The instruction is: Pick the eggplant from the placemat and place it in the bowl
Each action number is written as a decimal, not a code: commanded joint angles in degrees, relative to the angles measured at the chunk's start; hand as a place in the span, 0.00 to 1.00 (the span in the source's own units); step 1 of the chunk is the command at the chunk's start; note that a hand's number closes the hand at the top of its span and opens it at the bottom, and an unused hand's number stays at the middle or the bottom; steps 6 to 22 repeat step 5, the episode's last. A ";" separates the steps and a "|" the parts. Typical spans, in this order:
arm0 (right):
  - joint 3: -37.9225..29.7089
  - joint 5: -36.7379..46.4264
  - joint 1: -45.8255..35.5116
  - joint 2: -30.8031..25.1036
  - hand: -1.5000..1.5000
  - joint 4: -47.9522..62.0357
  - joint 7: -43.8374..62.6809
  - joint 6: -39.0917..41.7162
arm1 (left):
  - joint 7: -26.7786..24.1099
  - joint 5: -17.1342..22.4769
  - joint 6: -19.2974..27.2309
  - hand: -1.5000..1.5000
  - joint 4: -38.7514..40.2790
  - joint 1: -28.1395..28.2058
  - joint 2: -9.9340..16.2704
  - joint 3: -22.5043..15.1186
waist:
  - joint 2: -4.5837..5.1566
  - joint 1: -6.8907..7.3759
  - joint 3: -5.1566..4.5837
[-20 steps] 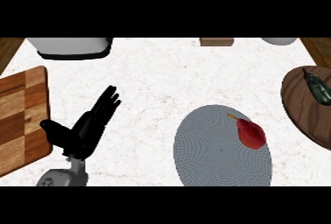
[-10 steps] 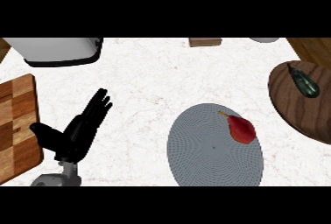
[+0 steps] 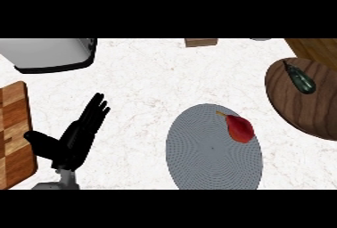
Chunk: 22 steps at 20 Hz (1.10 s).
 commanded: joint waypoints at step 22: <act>5.77 -7.75 28.00 3.20 1.00 -2.15 -12.59 10.61 | -0.46 0.42 -0.49 0.50 -1.50 2.02 0.77 0.70 | 0.12 -1.17 0.29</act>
